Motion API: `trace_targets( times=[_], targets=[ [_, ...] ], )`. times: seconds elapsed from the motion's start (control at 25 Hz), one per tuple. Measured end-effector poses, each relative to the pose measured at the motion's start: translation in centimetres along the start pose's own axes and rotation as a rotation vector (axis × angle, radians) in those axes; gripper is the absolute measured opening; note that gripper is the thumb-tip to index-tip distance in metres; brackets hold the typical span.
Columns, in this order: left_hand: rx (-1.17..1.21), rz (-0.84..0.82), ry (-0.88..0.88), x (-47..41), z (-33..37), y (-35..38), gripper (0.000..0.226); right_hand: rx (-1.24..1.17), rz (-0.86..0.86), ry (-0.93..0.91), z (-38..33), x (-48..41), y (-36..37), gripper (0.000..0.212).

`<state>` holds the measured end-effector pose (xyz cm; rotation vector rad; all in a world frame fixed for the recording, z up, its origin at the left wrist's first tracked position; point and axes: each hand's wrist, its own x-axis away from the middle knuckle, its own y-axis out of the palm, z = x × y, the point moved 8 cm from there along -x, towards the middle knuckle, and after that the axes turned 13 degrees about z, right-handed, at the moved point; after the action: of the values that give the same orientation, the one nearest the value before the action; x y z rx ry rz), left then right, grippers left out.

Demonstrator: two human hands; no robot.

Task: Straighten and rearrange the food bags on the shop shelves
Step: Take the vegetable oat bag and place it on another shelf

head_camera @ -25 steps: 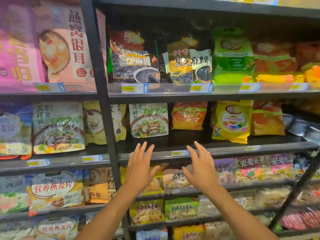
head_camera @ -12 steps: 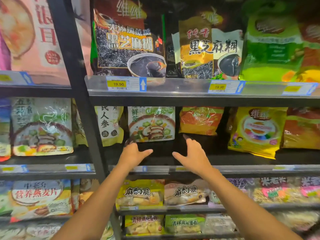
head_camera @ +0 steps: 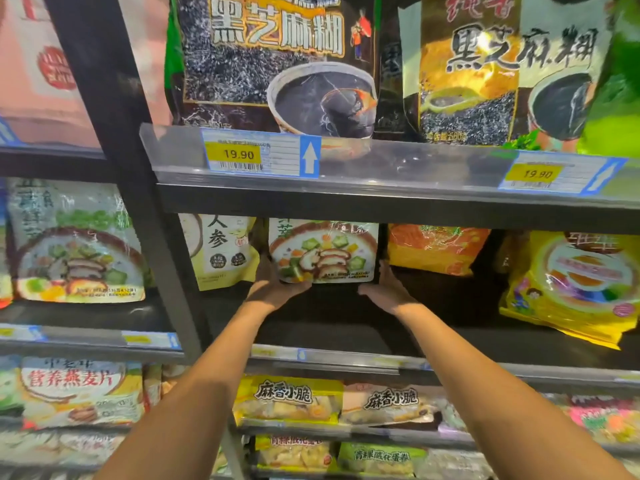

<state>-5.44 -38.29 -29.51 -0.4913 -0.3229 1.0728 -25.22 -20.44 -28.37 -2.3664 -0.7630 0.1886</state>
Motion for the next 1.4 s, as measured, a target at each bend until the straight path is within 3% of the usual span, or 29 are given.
trace_targets(
  times=[0.2,0.4,0.48,0.56,0.76,0.84,0.96,1.08,1.4],
  targets=[
    [0.052,0.017,0.045,-0.1,1.0,-0.4,0.106,-0.164,-0.029,0.008,-0.2,-0.5,0.1,0.071],
    [0.008,0.025,0.005,1.6,0.2,-0.4,0.099,-0.127,0.002,0.02,1.2,0.1,-1.0,0.094],
    [0.001,0.034,0.009,2.5,-0.3,-0.6,0.098,-0.108,0.019,0.012,1.6,1.1,-2.0,0.093],
    [-0.012,0.044,0.004,3.2,-1.2,-1.1,0.101,-0.124,0.035,0.014,2.0,2.4,-3.2,0.085],
    [-0.069,0.089,-0.033,5.0,-1.7,-2.0,0.071,-0.21,0.012,0.075,3.1,5.5,-4.6,0.05],
    [-0.098,0.078,-0.026,5.4,-1.1,-2.1,0.075,-0.202,0.021,0.087,3.1,5.8,-4.7,0.045],
    [-0.088,0.06,-0.026,5.6,-0.8,-2.1,0.074,-0.216,0.041,0.07,3.3,5.5,-4.6,0.059],
    [-0.089,0.066,-0.001,5.8,-0.5,-2.1,0.077,-0.243,0.05,0.043,3.3,5.7,-4.5,0.061],
    [0.014,0.1,0.05,7.3,1.0,-3.1,0.093,-0.31,0.089,0.069,3.2,6.9,-6.6,0.044]
  ],
)
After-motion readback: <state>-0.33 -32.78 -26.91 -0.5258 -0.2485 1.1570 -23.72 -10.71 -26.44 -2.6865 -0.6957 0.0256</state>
